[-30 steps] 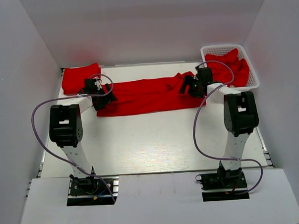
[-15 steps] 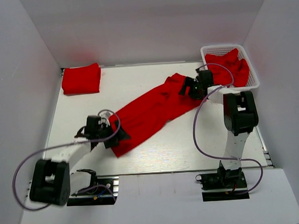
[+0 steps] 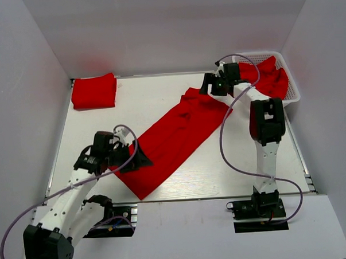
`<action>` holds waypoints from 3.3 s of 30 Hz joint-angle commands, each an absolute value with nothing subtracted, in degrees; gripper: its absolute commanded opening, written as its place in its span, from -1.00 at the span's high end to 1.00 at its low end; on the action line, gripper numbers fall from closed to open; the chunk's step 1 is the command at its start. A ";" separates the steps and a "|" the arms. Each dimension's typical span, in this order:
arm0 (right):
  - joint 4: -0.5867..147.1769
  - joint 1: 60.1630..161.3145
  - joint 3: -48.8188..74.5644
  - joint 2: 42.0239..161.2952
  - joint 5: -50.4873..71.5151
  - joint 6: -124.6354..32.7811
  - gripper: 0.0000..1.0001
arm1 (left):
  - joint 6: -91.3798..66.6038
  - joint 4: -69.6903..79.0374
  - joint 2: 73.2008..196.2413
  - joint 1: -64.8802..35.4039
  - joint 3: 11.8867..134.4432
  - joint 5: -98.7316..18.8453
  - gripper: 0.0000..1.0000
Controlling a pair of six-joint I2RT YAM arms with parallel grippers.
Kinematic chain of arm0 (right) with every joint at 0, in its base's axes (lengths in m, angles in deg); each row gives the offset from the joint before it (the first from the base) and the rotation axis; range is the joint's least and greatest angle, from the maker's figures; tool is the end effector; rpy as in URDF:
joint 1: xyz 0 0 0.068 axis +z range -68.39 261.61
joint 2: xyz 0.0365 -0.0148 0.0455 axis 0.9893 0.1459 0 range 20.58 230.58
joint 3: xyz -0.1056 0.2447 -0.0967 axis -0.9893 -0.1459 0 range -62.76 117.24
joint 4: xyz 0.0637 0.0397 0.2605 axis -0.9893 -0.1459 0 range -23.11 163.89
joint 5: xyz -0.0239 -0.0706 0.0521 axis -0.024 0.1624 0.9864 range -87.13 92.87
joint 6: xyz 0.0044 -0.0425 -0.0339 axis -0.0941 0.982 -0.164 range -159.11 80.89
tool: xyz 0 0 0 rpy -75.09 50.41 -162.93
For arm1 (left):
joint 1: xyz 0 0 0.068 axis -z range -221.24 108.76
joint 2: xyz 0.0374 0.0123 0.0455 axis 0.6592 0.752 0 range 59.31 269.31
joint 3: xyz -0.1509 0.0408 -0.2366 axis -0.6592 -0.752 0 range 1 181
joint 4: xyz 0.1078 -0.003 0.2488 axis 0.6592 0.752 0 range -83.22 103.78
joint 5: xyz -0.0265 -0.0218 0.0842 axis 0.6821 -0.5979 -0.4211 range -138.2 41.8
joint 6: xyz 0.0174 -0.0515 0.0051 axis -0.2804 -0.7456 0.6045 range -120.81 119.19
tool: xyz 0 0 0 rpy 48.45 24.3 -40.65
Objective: Fold and stack the t-shirts
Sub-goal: Rotate the tshirt 90 degrees
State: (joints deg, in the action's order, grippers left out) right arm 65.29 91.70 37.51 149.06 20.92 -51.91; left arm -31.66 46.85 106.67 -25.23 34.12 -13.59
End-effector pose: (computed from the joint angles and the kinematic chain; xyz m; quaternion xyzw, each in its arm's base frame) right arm 0.5213 0.1043 0.1959 -0.0493 0.8845 0.2252 0.4055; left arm 0.1449 -0.0631 0.2266 -0.0270 0.9129 -0.3762 0.1559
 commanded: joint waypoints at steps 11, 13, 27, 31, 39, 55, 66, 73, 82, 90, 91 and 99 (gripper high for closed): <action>64.30 97.17 6.59 121.13 14.38 -58.62 -0.81 | -28.76 40.62 148.24 -26.03 57.77 -47.24 -1.00; 64.49 97.17 5.19 121.91 15.09 -58.71 -0.81 | -29.28 39.39 152.89 -26.03 57.77 -46.54 -1.00; 62.82 94.01 18.96 140.89 16.32 -58.71 -0.81 | -34.55 33.95 153.28 -20.33 41.98 -32.49 -1.00; 61.85 92.41 27.40 147.82 17.81 -56.79 -0.81 | -35.26 30.16 154.05 -13.05 38.79 -22.48 -1.00; 57.02 91.63 52.01 162.24 21.68 -50.37 -0.81 | -29.29 34.73 163.38 0.94 49.15 -9.99 -1.00; 49.90 99.87 43.50 141.61 27.13 -39.47 -0.81 | -34.12 53.89 146.94 -0.54 67.78 -56.45 -1.00; 49.10 106.30 43.59 146.96 28.28 -40.34 -0.81 | -33.06 50.90 146.42 -14.95 69.82 -60.33 -1.00; 52.35 108.94 39.29 149.34 28.62 -41.57 -0.81 | -32.98 49.59 142.03 -20.31 62.97 -57.44 -1.00; 60.97 112.46 28.48 146.70 37.42 -44.91 -0.81 | -32.98 48.79 138.86 -21.90 58.04 -55.32 -1.00; 61.50 112.37 31.54 146.52 27.14 -49.21 -0.81 | -32.98 46.33 139.90 -22.43 58.03 -54.27 -1.00; 61.50 112.29 32.24 147.66 25.56 -50.79 -0.81 | -32.98 46.33 140.78 -22.43 59.17 -54.27 -1.00; 57.54 112.29 49.36 160.05 10.17 -59.57 -0.81 | -30.61 45.81 149.39 -23.48 63.13 -53.74 -1.00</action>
